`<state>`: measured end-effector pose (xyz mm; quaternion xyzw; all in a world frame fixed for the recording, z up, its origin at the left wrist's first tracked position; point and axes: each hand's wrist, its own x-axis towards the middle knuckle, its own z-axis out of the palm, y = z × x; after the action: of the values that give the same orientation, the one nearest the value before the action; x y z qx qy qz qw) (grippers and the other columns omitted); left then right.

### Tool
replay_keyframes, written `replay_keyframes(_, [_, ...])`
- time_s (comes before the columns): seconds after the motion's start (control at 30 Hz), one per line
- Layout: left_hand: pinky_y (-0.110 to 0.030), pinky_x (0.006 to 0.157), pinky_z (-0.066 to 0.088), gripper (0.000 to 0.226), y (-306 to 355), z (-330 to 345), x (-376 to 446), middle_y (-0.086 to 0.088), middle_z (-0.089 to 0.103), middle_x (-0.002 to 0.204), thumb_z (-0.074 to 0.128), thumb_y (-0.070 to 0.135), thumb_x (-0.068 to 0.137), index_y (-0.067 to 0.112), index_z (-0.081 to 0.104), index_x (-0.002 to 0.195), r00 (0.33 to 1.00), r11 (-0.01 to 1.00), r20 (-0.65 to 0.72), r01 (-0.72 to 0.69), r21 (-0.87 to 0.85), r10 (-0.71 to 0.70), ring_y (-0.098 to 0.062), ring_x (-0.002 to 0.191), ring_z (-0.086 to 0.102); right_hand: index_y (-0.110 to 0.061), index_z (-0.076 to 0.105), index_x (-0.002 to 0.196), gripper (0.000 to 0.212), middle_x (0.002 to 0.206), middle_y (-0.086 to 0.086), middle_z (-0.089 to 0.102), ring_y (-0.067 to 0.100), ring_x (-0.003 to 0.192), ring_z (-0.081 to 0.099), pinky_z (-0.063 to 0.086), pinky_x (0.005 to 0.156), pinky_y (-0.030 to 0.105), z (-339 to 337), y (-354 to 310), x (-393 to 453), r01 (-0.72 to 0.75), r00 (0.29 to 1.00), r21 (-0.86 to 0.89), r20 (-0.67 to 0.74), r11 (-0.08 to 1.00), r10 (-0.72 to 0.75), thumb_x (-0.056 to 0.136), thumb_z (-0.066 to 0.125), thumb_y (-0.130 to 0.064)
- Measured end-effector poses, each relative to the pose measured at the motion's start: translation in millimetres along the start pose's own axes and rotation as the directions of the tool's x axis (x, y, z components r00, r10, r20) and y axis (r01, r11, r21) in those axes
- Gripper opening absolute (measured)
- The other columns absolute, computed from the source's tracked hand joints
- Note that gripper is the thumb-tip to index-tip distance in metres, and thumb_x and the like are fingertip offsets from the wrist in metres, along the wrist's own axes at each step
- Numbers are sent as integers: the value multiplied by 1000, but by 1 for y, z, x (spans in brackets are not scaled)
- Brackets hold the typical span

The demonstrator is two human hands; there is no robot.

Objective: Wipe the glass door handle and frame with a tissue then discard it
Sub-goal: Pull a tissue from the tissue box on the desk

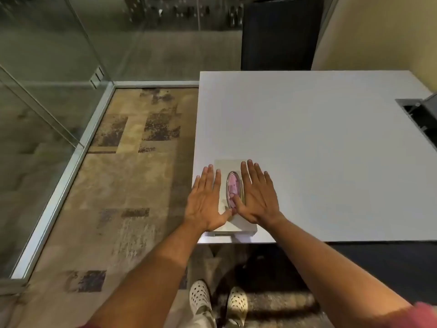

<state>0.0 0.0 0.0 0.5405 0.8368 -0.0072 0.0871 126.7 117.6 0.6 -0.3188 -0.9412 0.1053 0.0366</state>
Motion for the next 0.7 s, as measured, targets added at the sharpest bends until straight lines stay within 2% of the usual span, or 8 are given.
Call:
replay_keyframes(0.13, [-43, 124, -10, 110, 3, 18, 3, -16, -32, 158, 18, 81, 78, 10, -31, 147, 999, 1000, 30, -12, -26, 13, -29, 147, -29, -18, 2, 155, 77, 163, 8, 3, 26, 150, 4, 6, 122, 42, 15, 2, -1, -9, 997, -19, 82, 1000, 11, 93, 23, -59])
replay_keyframes(0.2, [-42, 124, -10, 109, 5, 26, 5, -14, -31, 159, 20, 82, 81, 12, -30, 148, 999, 998, 35, -32, -60, 34, -28, 148, -28, -15, 19, 154, 72, 159, 12, 25, 30, 145, 26, 22, 119, 42, 18, 1, -1, -3, 998, -6, 67, 1000, 3, 94, 29, -53])
replay_keyframes(0.3, [-42, 124, -9, 113, 6, 34, 10, -14, -29, 160, 26, 83, 82, 9, -24, 151, 997, 996, 55, -42, -84, 47, -26, 148, -27, -12, 47, 139, 60, 135, 13, 56, 32, 116, 55, 45, 95, 38, 16, -3, 4, 35, 998, -28, 50, 999, -34, 90, 31, -43])
replay_keyframes(0.37, [-43, 125, -6, 117, 8, 39, 12, -15, -28, 160, 27, 85, 80, 7, -22, 152, 997, 996, 71, -37, -76, 42, -27, 149, -26, -12, 57, 126, 48, 120, 12, 64, 31, 98, 58, 46, 79, 36, 18, -4, 7, 61, 996, -79, 66, 995, -56, 89, 40, -37])
replay_keyframes(0.43, [-44, 125, -4, 119, 9, 44, 12, -15, -28, 159, 25, 88, 79, 7, -22, 152, 996, 996, 81, -33, -80, 39, -27, 149, -24, -11, 64, 116, 37, 112, 13, 64, 30, 93, 56, 46, 74, 36, 20, -6, 11, 67, 996, -126, 74, 990, -58, 90, 51, -33])
replay_keyframes(0.7, [-48, 124, -3, 116, 11, 49, 14, -14, -26, 161, 22, 88, 78, 9, -23, 152, 997, 997, 81, -1, -83, 8, -27, 149, -26, -14, 71, 106, 29, 107, 10, 60, 30, 99, 53, 42, 75, 37, 17, -13, 28, -23, 997, -170, 64, 985, 35, 88, 59, -32])
